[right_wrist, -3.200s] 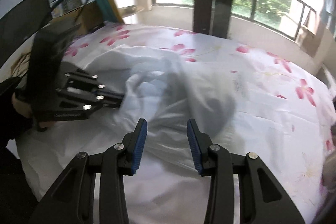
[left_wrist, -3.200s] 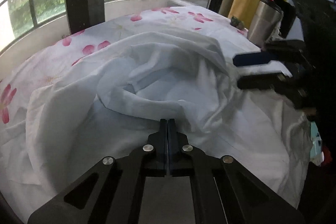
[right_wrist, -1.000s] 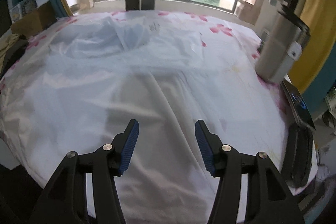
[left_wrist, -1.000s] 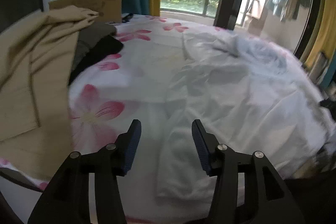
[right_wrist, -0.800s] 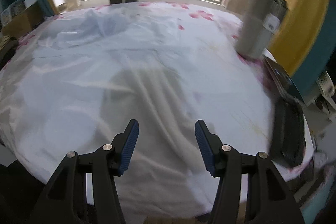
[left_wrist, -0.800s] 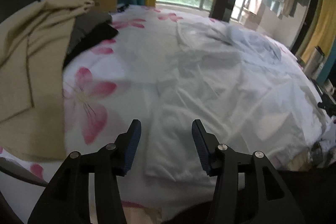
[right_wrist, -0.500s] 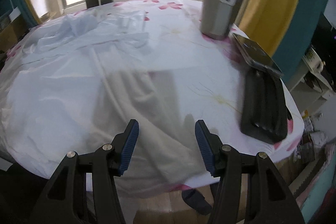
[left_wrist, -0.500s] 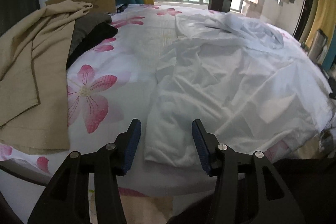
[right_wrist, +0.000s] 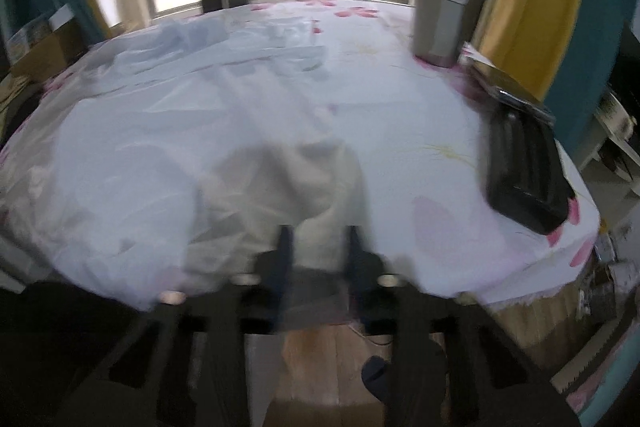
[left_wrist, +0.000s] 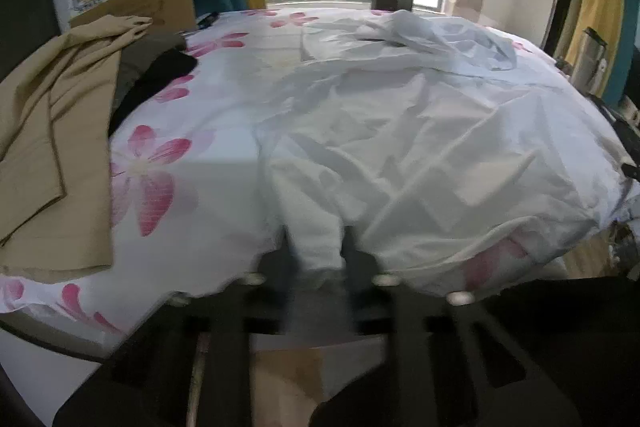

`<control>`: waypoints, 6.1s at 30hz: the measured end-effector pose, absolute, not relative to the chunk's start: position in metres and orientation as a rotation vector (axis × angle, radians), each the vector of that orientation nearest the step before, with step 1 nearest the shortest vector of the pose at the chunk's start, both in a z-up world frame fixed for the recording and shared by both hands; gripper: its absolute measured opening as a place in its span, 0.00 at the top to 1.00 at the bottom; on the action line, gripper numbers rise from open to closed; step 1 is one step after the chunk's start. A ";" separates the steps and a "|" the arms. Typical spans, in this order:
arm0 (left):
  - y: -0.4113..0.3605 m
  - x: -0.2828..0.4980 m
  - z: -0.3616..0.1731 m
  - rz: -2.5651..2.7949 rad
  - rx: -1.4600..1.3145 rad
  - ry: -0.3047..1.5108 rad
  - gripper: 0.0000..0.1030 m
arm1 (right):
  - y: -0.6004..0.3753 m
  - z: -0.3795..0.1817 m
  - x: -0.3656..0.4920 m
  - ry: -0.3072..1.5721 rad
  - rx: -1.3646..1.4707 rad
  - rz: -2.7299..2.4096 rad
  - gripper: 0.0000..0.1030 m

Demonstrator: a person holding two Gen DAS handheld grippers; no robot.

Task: Fold large clothes

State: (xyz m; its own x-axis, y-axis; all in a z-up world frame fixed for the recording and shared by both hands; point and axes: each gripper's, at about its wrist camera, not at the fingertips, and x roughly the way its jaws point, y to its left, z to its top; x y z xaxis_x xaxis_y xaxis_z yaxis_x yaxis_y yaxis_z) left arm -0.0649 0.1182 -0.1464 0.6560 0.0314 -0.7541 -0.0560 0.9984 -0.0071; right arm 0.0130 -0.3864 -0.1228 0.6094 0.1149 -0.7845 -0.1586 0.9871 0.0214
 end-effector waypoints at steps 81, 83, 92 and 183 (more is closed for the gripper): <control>0.197 0.268 -0.104 0.078 -0.125 0.707 0.94 | -0.354 -0.080 0.338 0.763 0.066 0.092 0.94; 0.199 0.275 -0.113 0.077 -0.146 0.737 0.94 | -0.351 -0.087 0.344 0.783 0.056 0.087 0.94; 0.206 0.276 -0.118 0.090 -0.192 0.769 0.65 | -0.346 -0.103 0.352 0.846 0.023 0.032 0.84; 0.147 0.175 -0.139 -0.003 -0.053 0.896 0.76 | -0.344 -0.114 0.237 0.926 0.060 0.114 0.90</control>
State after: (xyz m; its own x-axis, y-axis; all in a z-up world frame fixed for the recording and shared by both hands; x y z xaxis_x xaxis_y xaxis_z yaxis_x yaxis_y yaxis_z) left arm 0.1750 0.1471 -0.1391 0.6247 -0.0254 -0.7804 -0.0194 0.9987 -0.0480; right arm 0.2372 -0.3440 -0.1143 0.5955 0.1244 -0.7937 -0.0725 0.9922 0.1012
